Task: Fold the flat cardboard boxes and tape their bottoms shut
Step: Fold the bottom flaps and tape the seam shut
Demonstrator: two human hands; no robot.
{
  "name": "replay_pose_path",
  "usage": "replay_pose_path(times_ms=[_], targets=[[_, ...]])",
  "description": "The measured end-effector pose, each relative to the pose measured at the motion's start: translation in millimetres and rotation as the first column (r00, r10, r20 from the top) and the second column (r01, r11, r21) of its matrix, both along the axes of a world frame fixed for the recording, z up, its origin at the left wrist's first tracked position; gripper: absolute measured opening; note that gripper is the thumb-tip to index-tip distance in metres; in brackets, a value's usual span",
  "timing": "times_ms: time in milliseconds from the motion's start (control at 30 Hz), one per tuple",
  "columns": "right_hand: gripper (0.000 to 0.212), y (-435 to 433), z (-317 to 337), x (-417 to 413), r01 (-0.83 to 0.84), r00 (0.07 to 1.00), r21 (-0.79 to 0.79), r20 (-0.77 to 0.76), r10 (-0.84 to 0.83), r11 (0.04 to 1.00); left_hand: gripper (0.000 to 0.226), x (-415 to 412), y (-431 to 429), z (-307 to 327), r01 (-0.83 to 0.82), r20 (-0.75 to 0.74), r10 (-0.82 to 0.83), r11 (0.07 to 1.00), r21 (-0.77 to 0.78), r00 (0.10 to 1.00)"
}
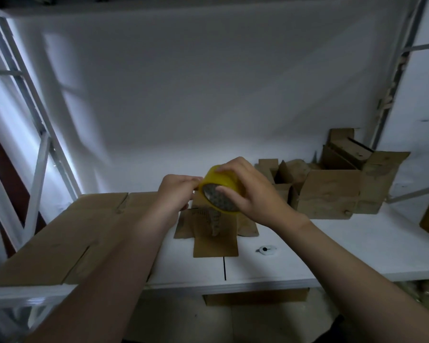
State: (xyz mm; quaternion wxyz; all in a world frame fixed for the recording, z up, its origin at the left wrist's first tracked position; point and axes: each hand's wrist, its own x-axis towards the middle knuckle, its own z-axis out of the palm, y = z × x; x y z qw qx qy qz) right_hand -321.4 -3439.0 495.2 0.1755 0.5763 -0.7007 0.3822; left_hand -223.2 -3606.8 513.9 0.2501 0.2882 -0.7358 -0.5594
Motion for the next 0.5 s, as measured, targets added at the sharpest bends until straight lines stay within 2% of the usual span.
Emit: replay_pose_path(times_ms=[100,267,333,400,433,500], targets=[[0.033,4,5,-6,0.021,1.000,0.084,-0.009,-0.020,0.996,0.012,-1,0,-2,0.011,0.008,-0.010,0.997,-0.077,1.000],[0.038,10,10,-12,0.051,0.999,0.302,-0.020,-0.048,0.952,0.009,-2,-3,-4,-0.029,0.022,0.030,0.998,-0.058,0.999],[0.039,14,10,-14,0.069,0.997,0.399,0.014,-0.081,0.914,0.010,0,-8,-3,-0.044,0.022,0.045,0.998,-0.050,0.999],[0.042,16,7,-15,0.107,0.993,0.497,-0.015,-0.115,0.861,0.009,4,-13,-2,-0.042,0.014,0.043,0.997,-0.062,0.999],[0.045,18,4,-16,0.098,0.994,0.484,0.000,-0.112,0.869,0.008,6,-16,-2,-0.031,0.016,0.032,0.997,-0.073,0.999],[0.051,23,-2,-18,0.045,0.992,0.335,0.099,-0.083,0.941,0.008,10,-21,-3,-0.032,0.019,0.034,0.998,-0.061,0.999]])
